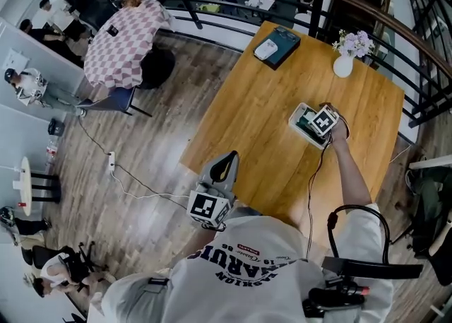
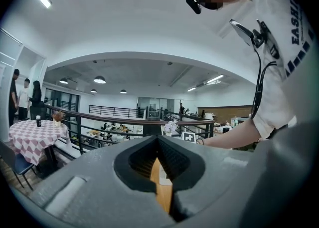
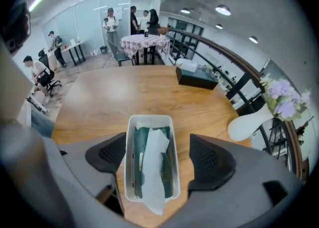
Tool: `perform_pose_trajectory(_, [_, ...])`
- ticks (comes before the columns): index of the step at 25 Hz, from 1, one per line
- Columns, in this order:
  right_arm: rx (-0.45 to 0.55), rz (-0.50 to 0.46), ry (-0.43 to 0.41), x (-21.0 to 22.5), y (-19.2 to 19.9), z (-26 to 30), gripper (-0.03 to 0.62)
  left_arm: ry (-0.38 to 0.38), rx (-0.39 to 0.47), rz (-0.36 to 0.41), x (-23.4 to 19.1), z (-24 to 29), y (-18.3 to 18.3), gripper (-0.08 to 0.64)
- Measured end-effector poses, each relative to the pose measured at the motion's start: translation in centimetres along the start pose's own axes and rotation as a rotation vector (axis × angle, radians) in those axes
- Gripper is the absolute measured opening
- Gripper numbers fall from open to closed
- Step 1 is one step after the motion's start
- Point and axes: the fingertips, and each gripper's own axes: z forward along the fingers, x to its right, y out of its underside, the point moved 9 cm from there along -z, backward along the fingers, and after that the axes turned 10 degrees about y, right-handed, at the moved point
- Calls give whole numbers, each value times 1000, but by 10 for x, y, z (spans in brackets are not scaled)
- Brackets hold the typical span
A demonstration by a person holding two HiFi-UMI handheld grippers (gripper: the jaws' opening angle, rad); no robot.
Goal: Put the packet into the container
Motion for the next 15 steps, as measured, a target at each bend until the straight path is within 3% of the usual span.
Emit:
perform_pose_trajectory(4, [169, 39, 162, 13, -18, -60, 403, 57, 33, 9, 6, 13, -8, 2])
perform_pose_trajectory(10, [363, 173, 261, 8, -12, -164, 402, 164, 70, 40, 19, 36, -20, 2])
perform_pose_trajectory(15, [528, 301, 379, -15, 22, -249, 391, 251, 113, 50, 34, 56, -31, 2])
